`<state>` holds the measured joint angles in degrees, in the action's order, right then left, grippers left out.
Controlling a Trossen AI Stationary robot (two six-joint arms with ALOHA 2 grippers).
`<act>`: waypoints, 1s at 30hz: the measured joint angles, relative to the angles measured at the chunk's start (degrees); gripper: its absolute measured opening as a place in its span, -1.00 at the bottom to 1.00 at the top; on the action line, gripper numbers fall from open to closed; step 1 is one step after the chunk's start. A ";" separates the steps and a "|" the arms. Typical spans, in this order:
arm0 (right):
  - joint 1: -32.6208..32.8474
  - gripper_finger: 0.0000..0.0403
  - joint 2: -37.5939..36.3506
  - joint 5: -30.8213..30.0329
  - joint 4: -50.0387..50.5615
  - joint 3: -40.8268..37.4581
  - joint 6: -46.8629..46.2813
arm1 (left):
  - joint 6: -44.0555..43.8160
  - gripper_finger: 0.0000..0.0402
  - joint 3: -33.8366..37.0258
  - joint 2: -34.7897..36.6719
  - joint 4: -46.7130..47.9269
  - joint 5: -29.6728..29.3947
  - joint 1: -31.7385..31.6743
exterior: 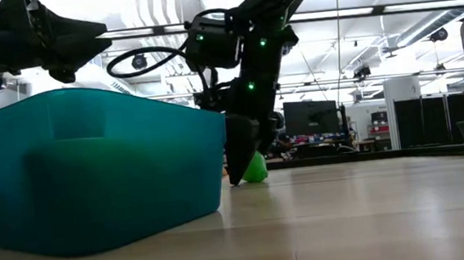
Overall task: Pick and placing Produce into tupperware
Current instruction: Put the pear into the blue bin
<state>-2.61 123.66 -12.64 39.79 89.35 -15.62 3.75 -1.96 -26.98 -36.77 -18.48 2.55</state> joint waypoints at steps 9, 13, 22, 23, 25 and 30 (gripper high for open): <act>-0.29 0.86 -0.07 0.00 -0.06 -0.32 0.42 | 0.02 0.02 0.00 0.00 0.00 0.00 -0.01; -0.67 0.86 -0.07 0.00 0.11 -0.34 0.61 | 0.02 0.02 0.00 0.00 0.03 0.00 -0.01; -2.03 0.86 -0.10 0.22 0.70 -0.40 -0.37 | 0.02 0.02 0.00 0.00 0.04 0.00 -0.01; -2.16 0.86 -0.12 0.22 0.80 -0.40 -1.28 | 0.02 0.02 0.00 0.00 0.04 0.00 -0.01; -2.34 0.86 -0.18 0.16 1.09 -0.45 -3.40 | 0.02 0.02 0.00 0.00 0.04 0.00 0.00; -2.38 0.86 -0.24 -0.60 1.90 -0.38 -6.84 | 0.02 0.02 0.00 0.00 0.04 0.00 0.00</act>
<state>-4.99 123.42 -13.25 41.69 88.97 -22.46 3.77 -1.96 -26.98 -36.73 -18.48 2.55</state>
